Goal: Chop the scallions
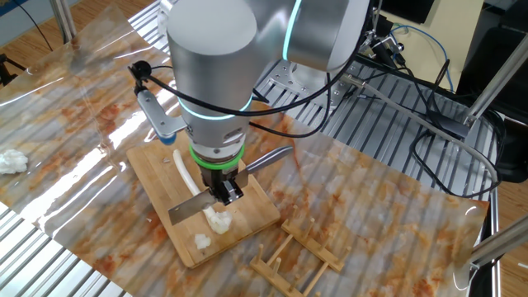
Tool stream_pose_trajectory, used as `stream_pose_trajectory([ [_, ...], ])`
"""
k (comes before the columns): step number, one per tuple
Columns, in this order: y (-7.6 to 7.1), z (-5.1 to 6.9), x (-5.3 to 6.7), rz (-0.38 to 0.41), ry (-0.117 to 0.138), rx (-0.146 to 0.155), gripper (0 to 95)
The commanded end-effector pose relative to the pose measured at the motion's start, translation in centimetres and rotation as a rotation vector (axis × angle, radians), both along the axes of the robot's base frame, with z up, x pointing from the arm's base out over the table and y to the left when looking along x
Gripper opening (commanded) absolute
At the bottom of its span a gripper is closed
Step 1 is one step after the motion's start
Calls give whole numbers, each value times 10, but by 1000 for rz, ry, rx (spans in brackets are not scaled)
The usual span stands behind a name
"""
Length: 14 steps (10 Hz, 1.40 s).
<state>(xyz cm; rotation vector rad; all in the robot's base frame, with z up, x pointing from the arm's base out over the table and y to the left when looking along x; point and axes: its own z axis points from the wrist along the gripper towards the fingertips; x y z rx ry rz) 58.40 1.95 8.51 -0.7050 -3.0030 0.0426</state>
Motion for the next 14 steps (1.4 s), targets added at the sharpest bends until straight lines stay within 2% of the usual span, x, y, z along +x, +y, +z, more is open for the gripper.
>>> stream_pose_trajectory([
  [1, -2, 1, -2, 26, 5, 8, 0],
  [3, -21, -2, -9, 50, 0, 24, 0],
  [5, -27, -5, -14, 50, -1, 32, 0],
  [8, -22, -5, -14, 38, -1, 50, 0],
  [11, -16, -3, -13, 36, 0, 47, 0],
  [14, -13, -11, -13, 35, -8, 53, 0],
])
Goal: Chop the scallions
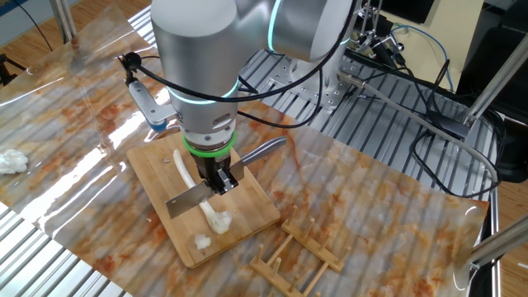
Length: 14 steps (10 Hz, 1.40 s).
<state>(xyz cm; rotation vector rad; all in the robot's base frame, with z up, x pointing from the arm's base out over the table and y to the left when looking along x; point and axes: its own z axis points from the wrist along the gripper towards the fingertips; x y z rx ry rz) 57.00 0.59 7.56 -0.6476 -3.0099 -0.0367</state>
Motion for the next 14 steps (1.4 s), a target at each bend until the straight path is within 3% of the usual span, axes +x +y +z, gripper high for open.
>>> stream_pose_trajectory([
  [1, 1, -4, 1, -2, -3, 6, 0],
  [2, 1, -8, 2, -1, -4, 7, 0],
  [5, 4, -39, 3, -7, -49, 43, 0],
  [6, 6, -49, 4, -6, -69, 38, 0],
  [7, 6, -50, 4, -5, -72, 37, 0],
  [8, 6, -50, 4, -7, -69, 42, 0],
  [9, 6, -49, 4, -2, -70, 26, 0],
  [11, 7, -33, 7, -2, -38, 6, 0],
  [14, 6, -22, 7, 0, -19, -3, 0],
])
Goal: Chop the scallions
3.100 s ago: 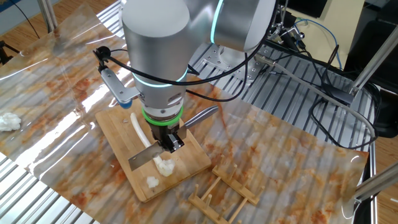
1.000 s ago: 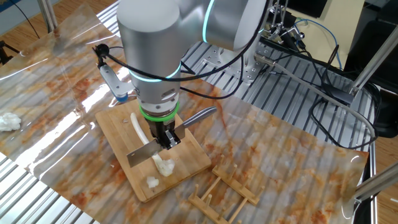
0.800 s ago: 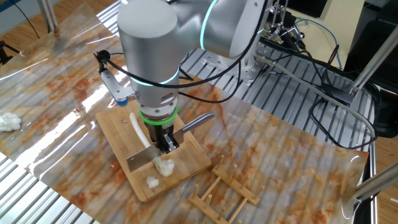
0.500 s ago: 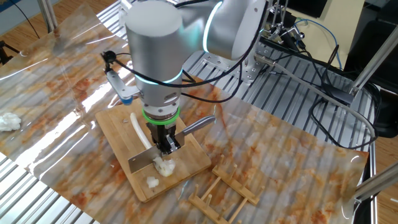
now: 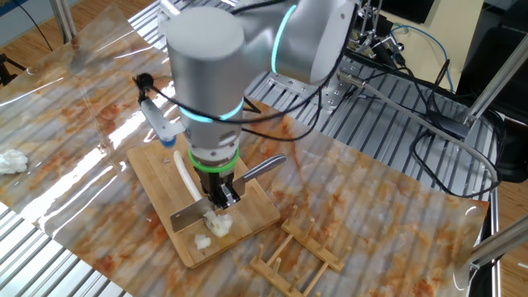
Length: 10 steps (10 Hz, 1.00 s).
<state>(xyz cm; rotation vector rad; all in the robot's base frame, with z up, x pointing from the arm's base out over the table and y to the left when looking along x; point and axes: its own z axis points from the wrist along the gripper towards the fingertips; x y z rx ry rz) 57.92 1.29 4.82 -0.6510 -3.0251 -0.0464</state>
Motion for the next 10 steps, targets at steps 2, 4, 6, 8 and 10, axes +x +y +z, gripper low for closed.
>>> stream_pose_trajectory([
  [2, -6, 20, -4, 12, 21, -16, 0],
  [4, -16, 30, -7, 31, 30, -16, 0],
  [6, -18, 34, -9, 25, 33, -12, 0],
  [8, -17, 25, -9, 20, 22, -6, 0],
  [10, -17, 5, -9, 19, 3, 17, 0],
])
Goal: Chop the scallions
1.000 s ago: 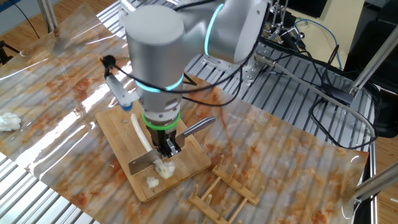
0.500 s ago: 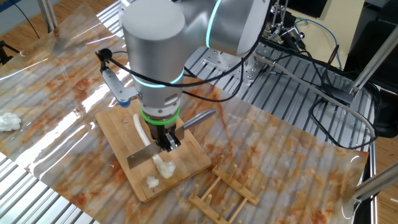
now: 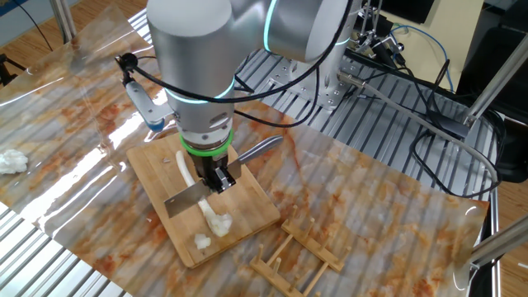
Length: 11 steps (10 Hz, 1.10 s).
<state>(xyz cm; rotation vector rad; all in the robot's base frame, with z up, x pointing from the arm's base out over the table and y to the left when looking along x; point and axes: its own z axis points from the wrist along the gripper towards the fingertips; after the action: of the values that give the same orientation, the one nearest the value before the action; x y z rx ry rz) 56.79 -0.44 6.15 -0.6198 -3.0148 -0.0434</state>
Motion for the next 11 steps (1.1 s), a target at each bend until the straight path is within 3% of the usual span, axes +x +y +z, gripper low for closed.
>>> stream_pose_trajectory([
  [1, 0, -29, 1, 3, -41, 21, 0],
  [2, -1, -37, 0, 0, -55, 28, 0],
  [4, 0, -31, 2, -10, -42, 39, 0],
  [8, 4, -25, 3, -9, -30, 20, 0],
  [9, 3, -15, 3, -6, -2, 19, 0],
  [11, 3, -6, 2, -10, 6, 17, 0],
])
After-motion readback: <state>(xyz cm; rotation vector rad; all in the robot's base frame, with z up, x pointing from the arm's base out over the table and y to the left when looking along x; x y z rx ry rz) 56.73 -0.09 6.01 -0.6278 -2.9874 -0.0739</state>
